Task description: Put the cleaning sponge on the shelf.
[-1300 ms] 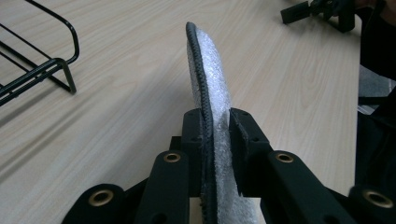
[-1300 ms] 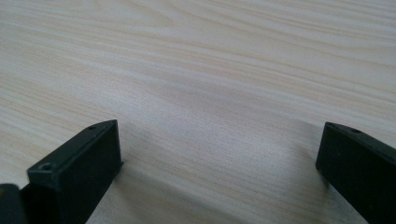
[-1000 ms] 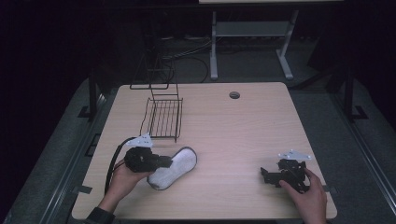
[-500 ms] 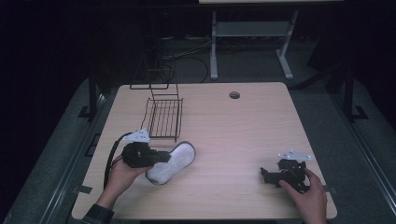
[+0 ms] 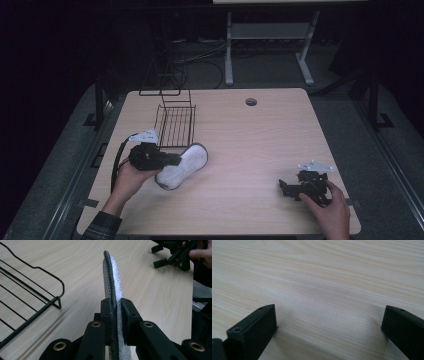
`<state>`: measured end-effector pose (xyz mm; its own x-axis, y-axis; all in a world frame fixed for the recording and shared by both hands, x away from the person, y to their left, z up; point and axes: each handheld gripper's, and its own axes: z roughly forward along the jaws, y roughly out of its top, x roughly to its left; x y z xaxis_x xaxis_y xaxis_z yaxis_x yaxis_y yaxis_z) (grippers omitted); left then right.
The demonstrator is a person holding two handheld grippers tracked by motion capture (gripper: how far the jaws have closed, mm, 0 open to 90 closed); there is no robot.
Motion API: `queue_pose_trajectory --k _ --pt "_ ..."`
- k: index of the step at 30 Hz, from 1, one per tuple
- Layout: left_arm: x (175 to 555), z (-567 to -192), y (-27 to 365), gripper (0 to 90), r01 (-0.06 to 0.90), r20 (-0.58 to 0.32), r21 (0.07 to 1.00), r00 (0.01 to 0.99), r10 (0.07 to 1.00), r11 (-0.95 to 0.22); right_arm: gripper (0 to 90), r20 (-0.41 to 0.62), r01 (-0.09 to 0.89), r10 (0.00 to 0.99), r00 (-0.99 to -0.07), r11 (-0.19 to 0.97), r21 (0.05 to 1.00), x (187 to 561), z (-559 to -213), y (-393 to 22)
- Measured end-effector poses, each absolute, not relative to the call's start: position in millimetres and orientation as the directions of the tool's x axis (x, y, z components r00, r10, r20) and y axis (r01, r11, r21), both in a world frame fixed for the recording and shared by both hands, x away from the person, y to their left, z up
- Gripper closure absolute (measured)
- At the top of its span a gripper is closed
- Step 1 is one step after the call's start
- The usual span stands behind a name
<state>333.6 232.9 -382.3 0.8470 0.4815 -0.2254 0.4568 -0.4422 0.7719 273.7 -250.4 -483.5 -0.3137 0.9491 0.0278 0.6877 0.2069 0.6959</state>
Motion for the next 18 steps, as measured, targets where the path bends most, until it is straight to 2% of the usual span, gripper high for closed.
queue_pose_trajectory --k 18 --pt "364 -372 245 80.9 0.464 -0.21 0.79 0.818 0.535 -0.4 0.0 0.028 0.688 0.949 -0.313 0.207 0.696 274 -483 -250"
